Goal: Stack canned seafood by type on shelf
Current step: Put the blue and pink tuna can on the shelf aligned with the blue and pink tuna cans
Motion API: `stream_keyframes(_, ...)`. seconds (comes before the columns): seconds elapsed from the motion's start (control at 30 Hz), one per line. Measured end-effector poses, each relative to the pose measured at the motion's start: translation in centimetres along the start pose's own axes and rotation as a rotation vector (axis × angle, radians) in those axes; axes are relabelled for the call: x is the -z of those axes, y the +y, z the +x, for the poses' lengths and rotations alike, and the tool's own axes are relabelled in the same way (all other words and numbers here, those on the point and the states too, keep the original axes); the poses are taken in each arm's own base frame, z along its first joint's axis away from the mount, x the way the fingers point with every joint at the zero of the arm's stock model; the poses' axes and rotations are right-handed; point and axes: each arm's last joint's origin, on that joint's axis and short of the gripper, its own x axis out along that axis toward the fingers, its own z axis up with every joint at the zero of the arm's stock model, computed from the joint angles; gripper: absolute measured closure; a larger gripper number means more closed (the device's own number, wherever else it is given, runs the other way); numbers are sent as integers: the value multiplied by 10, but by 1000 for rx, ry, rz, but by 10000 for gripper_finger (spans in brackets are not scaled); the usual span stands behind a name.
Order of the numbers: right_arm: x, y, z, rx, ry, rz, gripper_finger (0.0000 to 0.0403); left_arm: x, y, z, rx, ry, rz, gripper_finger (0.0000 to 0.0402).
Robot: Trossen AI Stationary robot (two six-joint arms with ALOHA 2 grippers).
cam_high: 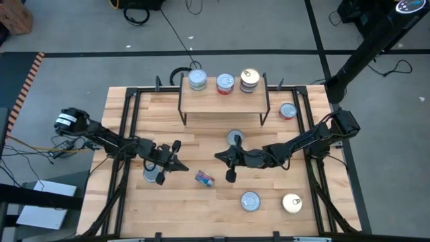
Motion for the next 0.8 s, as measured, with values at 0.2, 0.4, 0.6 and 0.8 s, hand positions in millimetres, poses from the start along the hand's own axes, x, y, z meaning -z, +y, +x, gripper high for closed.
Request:
stream_keyframes(0.2, -18, 16, 0, 5, 52, 41, 353, 6, -1, -6, -1, 17, -2, 399)
stream_keyframes(0.4, -23, 28, -5, -17, 67, 108, 323, 7, -1, -6, 3, 24, -3, 398)
stream_keyframes(0.6, -20, 32, -8, -19, 86, 143, 294, 8, -1, -6, 19, 38, -5, 397)
stream_keyframes(0.8, -30, 36, -9, 14, 130, 116, 258, 6, -1, -6, 2, 15, -5, 397)
